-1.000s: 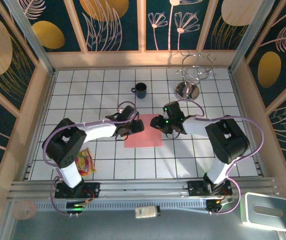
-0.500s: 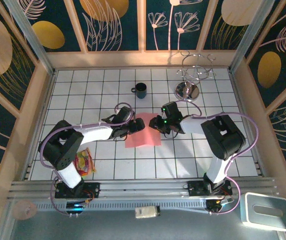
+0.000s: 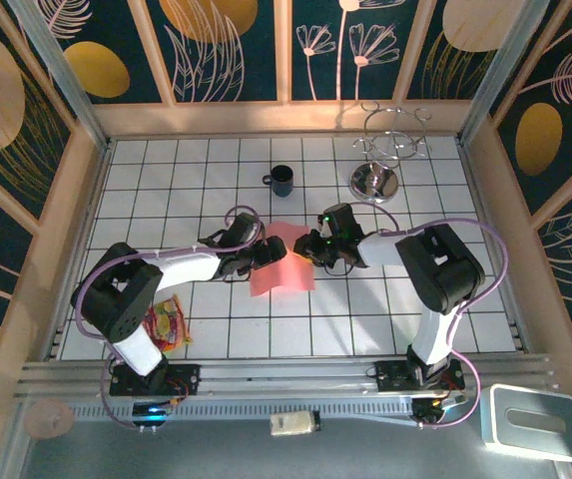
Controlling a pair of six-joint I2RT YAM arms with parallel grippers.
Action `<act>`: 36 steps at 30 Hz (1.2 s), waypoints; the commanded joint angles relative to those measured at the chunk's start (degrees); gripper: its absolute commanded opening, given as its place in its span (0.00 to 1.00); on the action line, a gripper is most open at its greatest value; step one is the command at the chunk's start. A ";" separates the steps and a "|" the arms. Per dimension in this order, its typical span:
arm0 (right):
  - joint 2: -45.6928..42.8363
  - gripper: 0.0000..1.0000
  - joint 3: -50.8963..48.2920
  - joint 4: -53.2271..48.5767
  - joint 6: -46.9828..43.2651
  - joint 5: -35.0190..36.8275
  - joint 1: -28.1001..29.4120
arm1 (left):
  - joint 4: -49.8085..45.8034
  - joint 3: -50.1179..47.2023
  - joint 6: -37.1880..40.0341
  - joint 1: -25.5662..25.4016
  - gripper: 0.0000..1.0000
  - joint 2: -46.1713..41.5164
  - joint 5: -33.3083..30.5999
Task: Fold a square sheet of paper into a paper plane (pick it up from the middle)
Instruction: First fold in half a square sheet of paper at the center of the table.
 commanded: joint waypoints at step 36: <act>-17.60 0.42 -10.78 14.73 -0.51 -5.78 -12.94 | -3.40 9.05 15.27 1.07 0.30 -5.32 2.65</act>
